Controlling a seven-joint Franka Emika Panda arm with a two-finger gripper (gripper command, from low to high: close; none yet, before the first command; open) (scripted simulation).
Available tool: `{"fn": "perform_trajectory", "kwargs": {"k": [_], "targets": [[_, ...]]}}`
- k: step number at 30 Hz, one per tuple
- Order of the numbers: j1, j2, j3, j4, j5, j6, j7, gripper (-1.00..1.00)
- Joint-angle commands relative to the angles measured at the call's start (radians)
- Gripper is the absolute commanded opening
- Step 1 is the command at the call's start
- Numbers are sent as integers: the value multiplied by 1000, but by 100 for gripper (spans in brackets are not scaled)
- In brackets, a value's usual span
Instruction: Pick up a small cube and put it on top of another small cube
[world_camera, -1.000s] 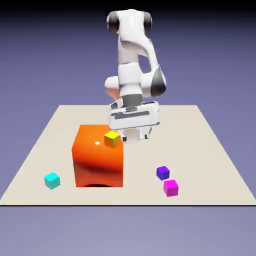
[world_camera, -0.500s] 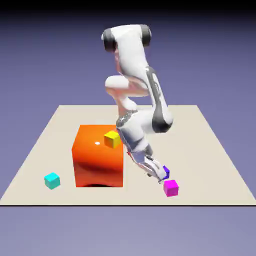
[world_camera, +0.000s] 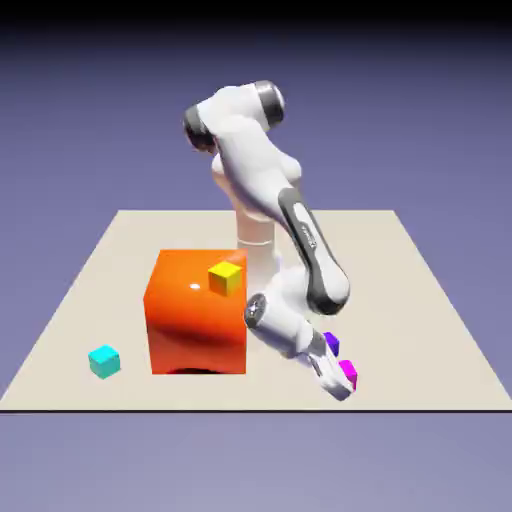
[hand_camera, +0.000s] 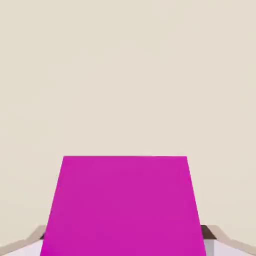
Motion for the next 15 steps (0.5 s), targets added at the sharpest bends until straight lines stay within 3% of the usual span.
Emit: {"fn": "perform_trajectory", "kwargs": {"k": [1, 4, 15], "targets": [[-15, -36, -2, -9, -10, -32, 13, -100], [-97, -134, -2, 32, 21, -44, -85, -100], [-111, -494, -356, 93, -70, -459, -138, -100]]}}
